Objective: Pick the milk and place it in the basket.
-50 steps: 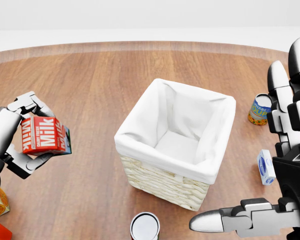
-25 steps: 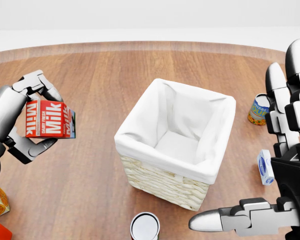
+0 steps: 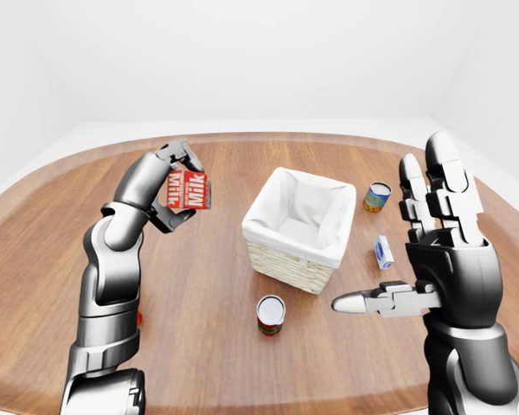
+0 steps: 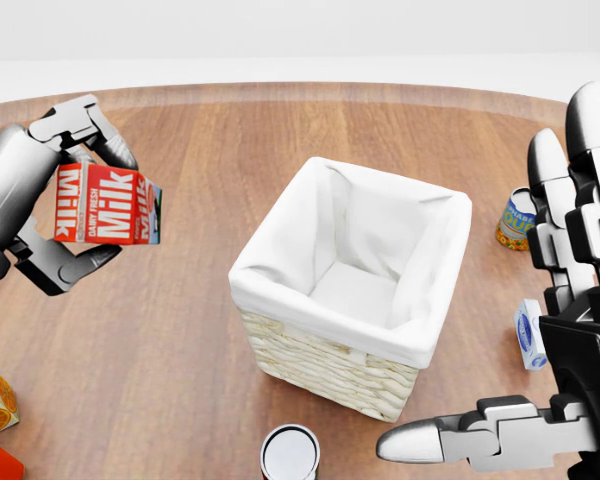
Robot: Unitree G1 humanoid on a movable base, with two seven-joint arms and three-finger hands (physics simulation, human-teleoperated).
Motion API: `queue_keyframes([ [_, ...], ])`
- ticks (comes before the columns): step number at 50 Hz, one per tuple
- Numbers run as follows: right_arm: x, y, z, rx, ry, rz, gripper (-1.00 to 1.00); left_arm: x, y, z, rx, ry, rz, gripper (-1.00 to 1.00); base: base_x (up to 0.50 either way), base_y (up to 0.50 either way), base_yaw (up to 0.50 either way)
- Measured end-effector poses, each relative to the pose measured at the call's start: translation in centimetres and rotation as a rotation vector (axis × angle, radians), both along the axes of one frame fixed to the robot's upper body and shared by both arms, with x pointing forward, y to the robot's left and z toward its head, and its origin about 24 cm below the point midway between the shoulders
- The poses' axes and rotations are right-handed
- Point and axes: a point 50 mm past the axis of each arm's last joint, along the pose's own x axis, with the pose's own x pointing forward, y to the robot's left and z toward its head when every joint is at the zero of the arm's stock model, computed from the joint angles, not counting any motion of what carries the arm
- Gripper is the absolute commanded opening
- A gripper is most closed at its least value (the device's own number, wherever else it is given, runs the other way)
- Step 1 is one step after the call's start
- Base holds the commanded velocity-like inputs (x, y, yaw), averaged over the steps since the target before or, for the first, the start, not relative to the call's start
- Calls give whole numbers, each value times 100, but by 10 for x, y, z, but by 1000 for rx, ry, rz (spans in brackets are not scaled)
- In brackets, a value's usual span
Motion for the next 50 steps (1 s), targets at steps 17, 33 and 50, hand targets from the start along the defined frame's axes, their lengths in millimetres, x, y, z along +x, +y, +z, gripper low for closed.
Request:
queue_keyframes([
  [17, 0, 0, 0, -1, -1, 2, 100, 4, -14, 22, 26, -56, -47, -100, 0, 0, 0],
  [33, 0, 1, 0, -1, -3, 4, 100, 8, -31, 37, 51, -91, -95, -100, 0, 0, 0],
  [50, 0, 0, 1, 1, -3, 3, 100, 16, -47, 41, 37, -87, -137, -100, 0, 0, 0],
])
